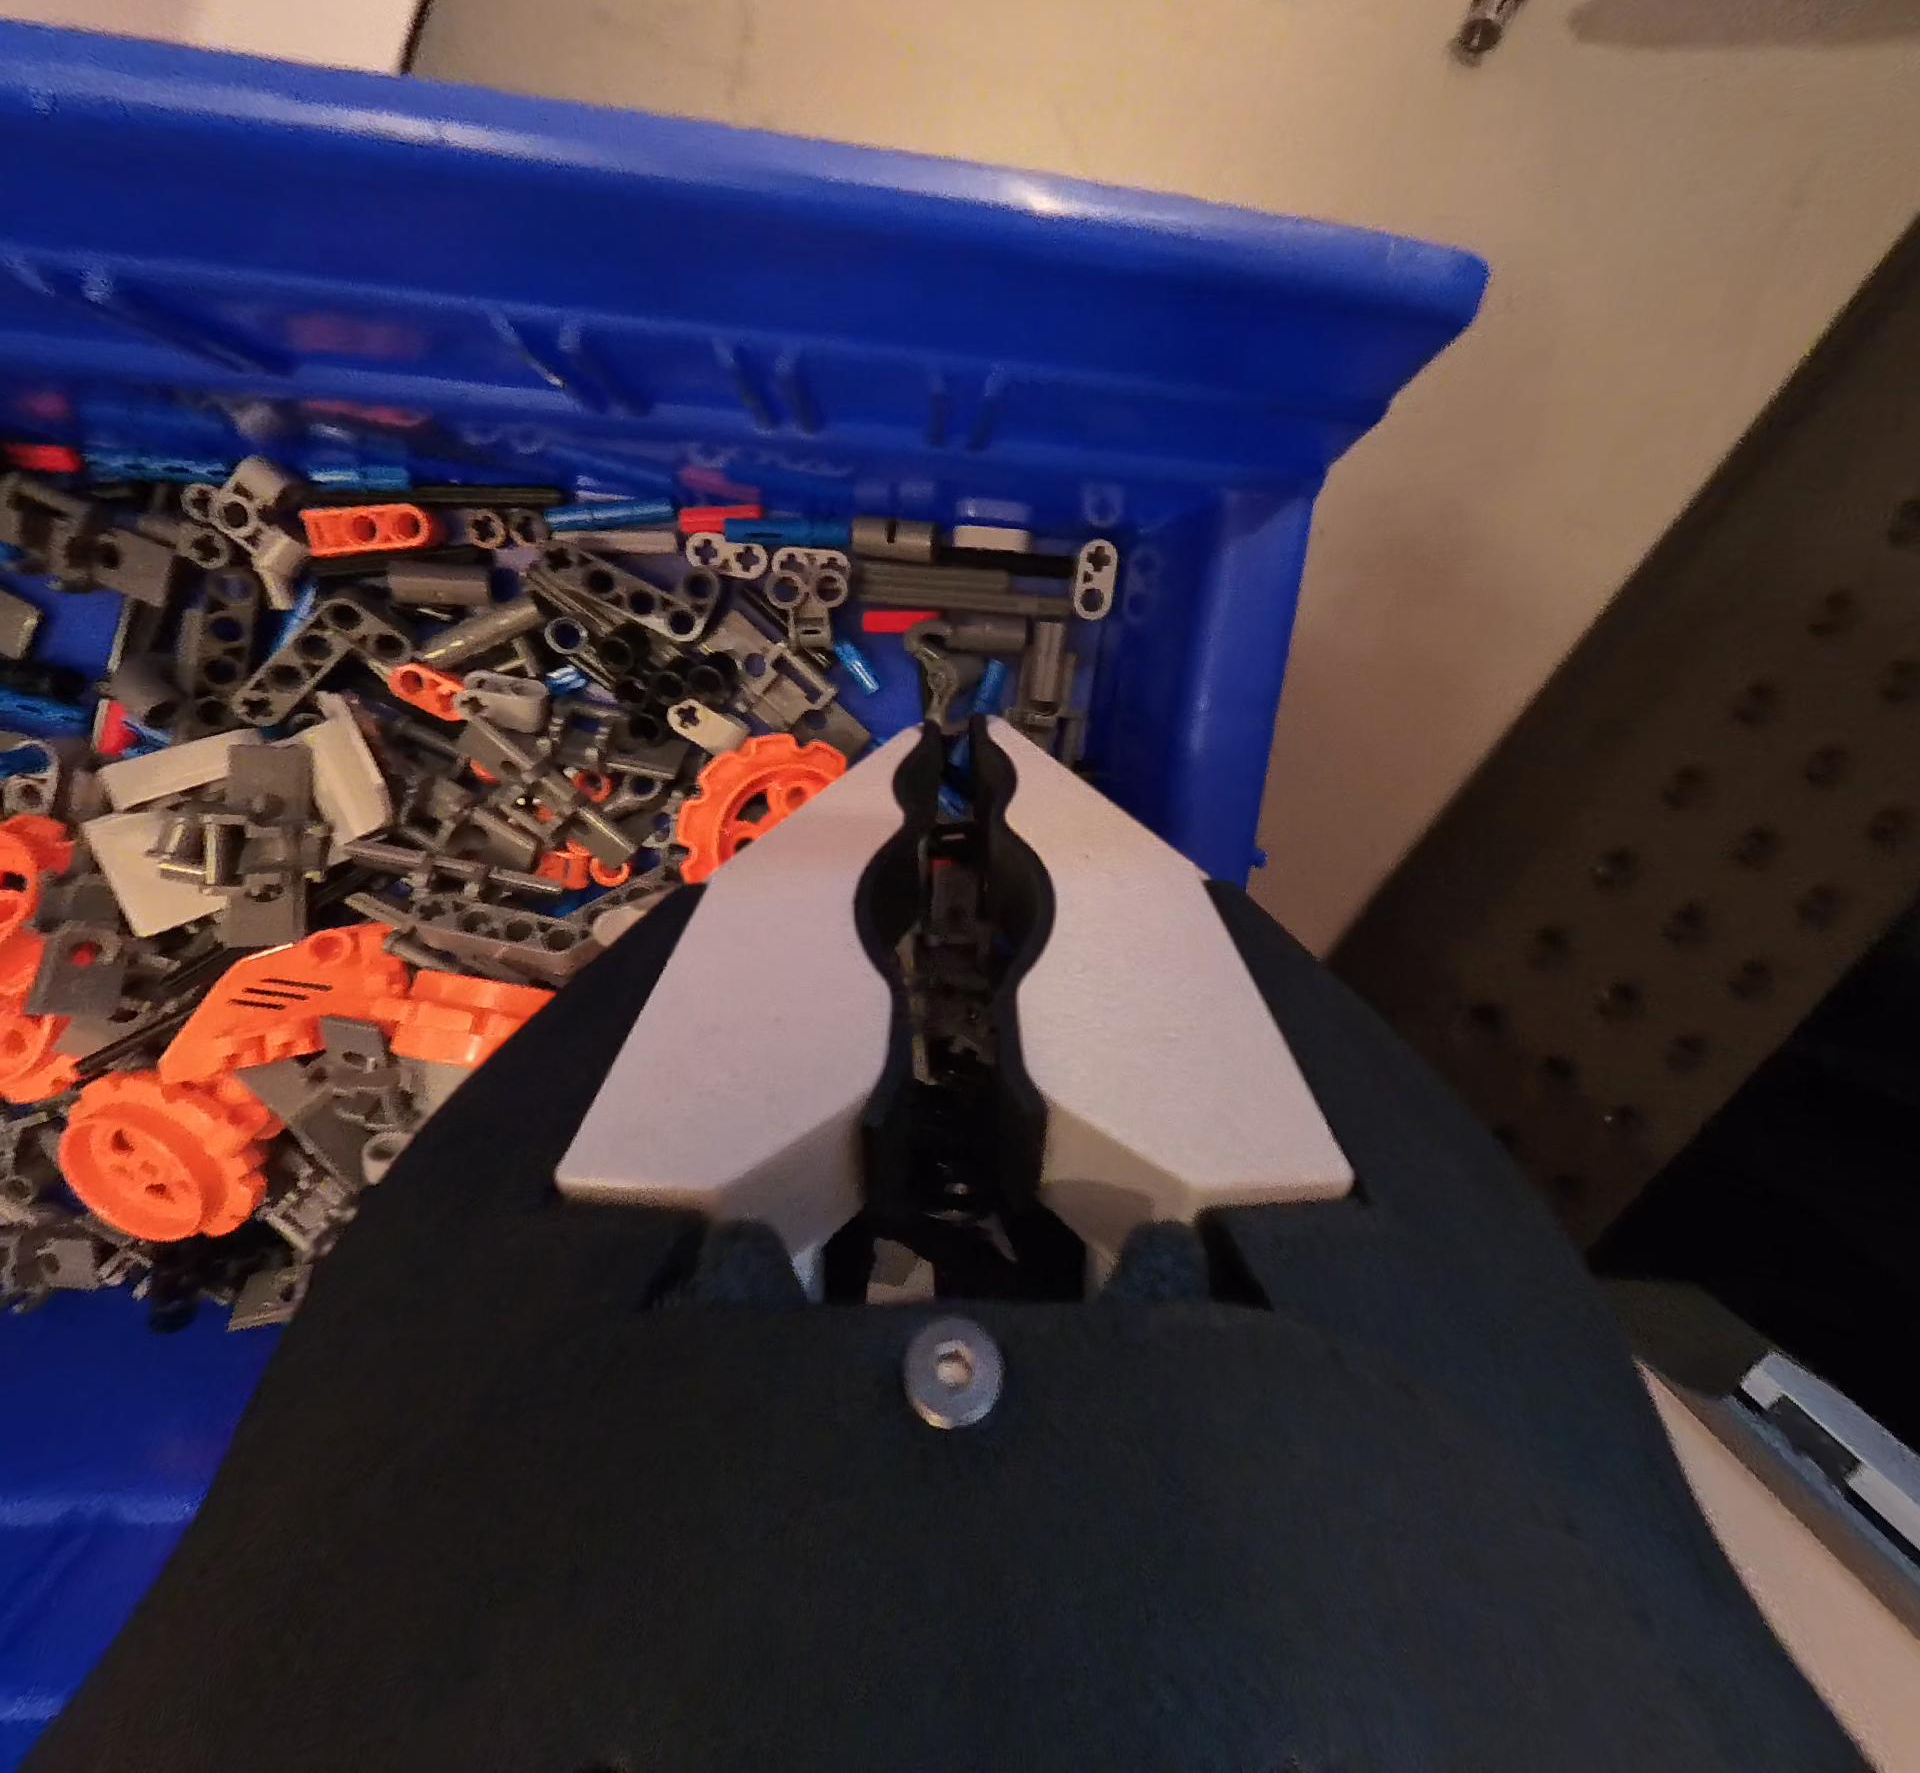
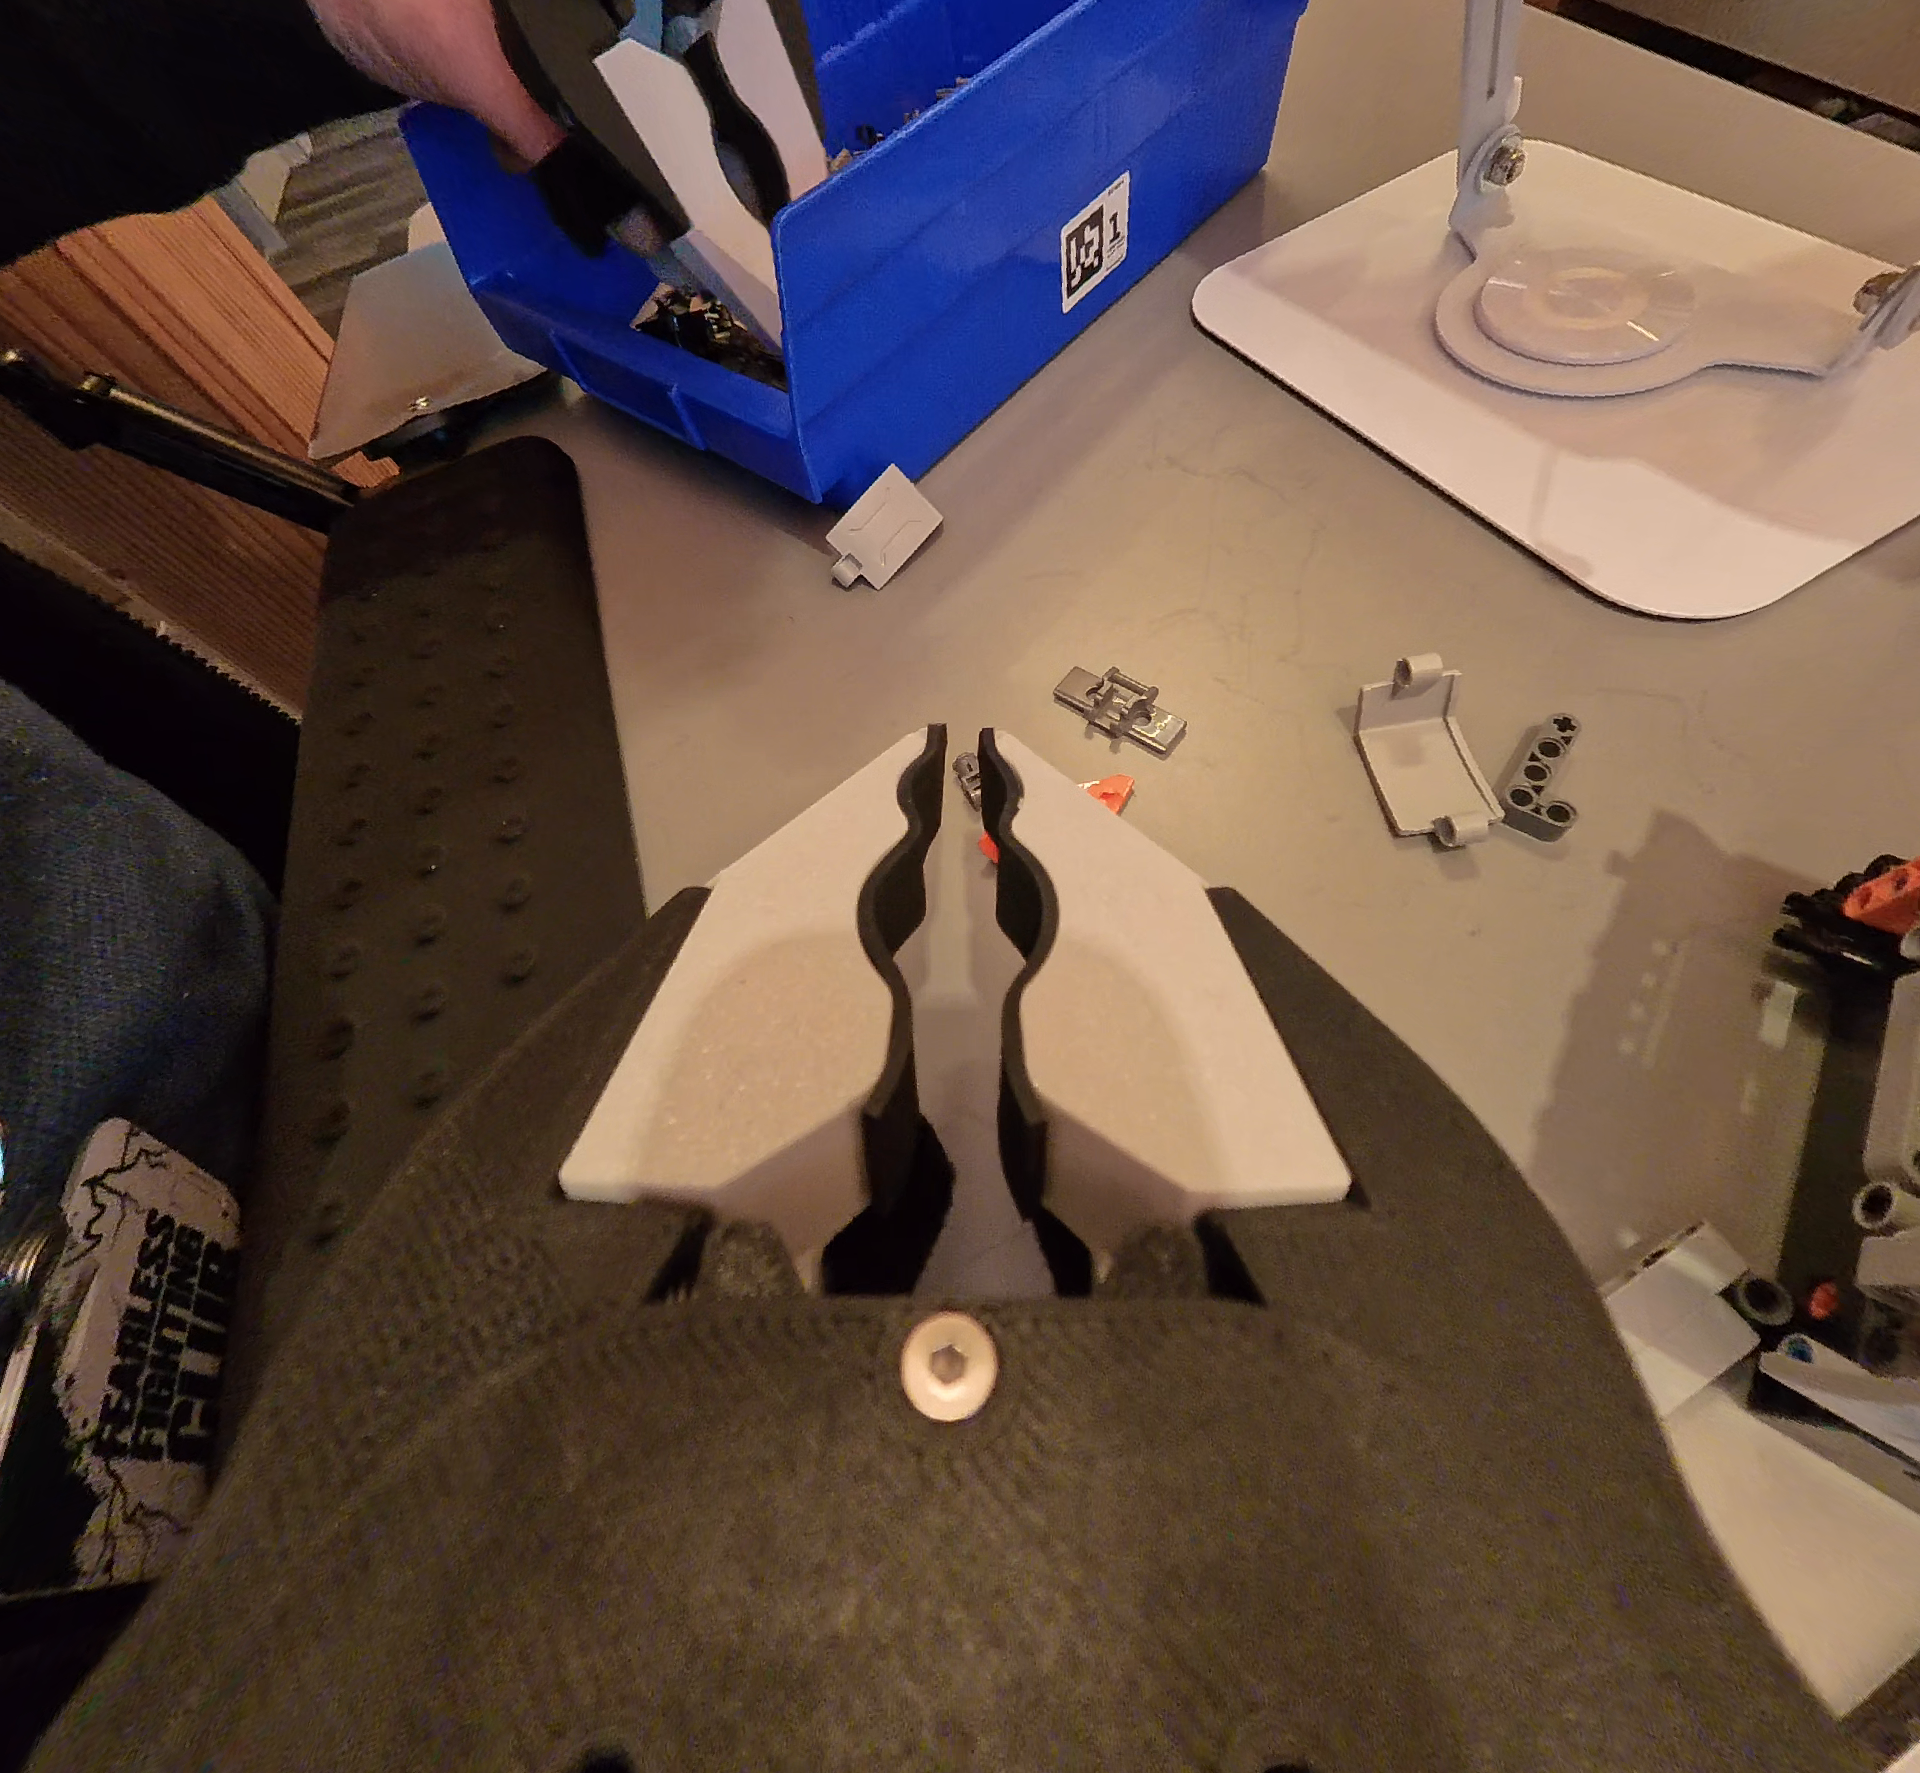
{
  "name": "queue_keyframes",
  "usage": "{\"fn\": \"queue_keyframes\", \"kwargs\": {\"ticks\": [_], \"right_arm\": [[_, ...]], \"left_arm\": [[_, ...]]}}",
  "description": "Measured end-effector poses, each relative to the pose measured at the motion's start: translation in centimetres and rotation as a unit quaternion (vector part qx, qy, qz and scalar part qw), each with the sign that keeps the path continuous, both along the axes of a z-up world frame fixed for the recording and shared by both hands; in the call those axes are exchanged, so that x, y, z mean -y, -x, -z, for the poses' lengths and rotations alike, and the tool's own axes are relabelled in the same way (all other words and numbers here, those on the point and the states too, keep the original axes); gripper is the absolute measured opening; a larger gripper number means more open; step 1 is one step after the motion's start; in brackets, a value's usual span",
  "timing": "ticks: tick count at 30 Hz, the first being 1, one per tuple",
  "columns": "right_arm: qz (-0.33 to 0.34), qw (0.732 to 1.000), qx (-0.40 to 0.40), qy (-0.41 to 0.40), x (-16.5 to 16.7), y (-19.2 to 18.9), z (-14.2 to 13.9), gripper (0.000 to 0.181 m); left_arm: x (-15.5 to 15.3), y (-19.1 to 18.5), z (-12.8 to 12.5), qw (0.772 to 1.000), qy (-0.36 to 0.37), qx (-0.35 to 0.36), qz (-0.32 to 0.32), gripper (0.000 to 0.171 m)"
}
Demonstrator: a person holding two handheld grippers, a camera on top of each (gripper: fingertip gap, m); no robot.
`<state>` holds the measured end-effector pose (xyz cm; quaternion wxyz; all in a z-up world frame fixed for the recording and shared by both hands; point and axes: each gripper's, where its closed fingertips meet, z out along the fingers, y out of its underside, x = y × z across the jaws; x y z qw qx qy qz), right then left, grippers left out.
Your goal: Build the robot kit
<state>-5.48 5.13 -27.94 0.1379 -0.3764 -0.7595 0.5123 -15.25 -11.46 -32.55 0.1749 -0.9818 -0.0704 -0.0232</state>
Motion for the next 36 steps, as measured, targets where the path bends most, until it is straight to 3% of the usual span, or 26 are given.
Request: {"fn": "queue_keyframes", "kwargs": {"ticks": [12,24,30,36], "right_arm": [[0.001,1.0,0.001,0.003,-0.1,0.0,0.1,0.004],[-0.002,1.0,0.0,0.0,0.0,0.0,0.0,0.003],[0.0,1.0,-0.015,0.001,-0.3,0.2,-1.3,0.005],[0.009,0.999,-0.042,0.02,-0.5,0.5,-4.0,0.011]], "left_arm": [[1.0,0.2,1.8,0.999,0.033,-0.013,0.023,0.012],[0.2,0.5,2.0,0.999,0.02,-0.024,0.012,0.001],[-0.2,1.3,-1.9,0.996,-0.055,-0.032,-0.056,0.001],[-1.3,1.1,-8.6,0.973,-0.189,-0.053,-0.121,0.001]]}}
